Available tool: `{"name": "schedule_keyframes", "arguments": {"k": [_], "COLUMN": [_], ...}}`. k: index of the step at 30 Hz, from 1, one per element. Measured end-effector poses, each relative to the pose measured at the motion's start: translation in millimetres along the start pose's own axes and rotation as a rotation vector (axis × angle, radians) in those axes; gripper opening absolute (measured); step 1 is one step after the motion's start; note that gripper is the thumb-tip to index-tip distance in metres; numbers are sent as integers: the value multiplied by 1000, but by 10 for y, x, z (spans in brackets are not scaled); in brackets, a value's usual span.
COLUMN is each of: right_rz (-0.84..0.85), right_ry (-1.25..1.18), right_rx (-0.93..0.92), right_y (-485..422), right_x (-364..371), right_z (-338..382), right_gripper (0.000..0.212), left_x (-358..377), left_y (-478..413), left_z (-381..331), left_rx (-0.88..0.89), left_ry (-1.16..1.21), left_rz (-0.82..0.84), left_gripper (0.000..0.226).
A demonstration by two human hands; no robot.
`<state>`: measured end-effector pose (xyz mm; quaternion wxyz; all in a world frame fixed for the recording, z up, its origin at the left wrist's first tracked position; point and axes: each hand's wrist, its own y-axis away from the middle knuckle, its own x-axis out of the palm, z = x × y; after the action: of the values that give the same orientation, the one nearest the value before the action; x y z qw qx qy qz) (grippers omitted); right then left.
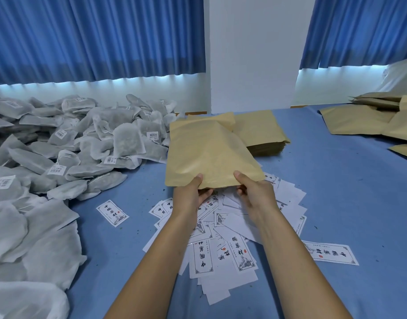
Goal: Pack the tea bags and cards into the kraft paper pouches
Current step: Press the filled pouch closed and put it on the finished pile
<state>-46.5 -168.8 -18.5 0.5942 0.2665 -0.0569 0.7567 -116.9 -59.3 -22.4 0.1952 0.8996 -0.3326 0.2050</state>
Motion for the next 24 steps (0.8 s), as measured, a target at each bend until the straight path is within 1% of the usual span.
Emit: {"name": "schedule_keyframes", "arguments": {"k": [3, 5, 10, 13, 15, 18, 20, 24], "right_rz": [-38, -34, 105, 74, 60, 100, 132, 95], "right_ry": [8, 13, 50, 38, 35, 25, 64, 107], "right_rx": [-8, -11, -7, -20, -23, -18, -26, -50], "right_y": [-22, -21, 56, 40, 29, 30, 33, 12], "right_x": [-22, -37, 32, 20, 4, 19, 38, 25], "right_z": [15, 14, -20, -2, -6, -40, -55, -61], "right_gripper": [12, 12, 9, 13, 12, 10, 11, 13], "left_x": [17, 18, 18, 29, 29, 24, 22, 24], "left_y": [11, 12, 14, 21, 11, 2, -1, 2], "left_z": [41, 50, 46, 73, 82, 76, 73, 91], "left_rx": [34, 46, 56, 36, 32, 35, 34, 7], "left_ry": [-40, -33, -22, -22, -25, -6, -3, -22], "left_rz": [3, 7, 46, 59, 65, 75, 78, 71], "left_gripper": [12, 15, 16, 15, 15, 15, 15, 11]}}
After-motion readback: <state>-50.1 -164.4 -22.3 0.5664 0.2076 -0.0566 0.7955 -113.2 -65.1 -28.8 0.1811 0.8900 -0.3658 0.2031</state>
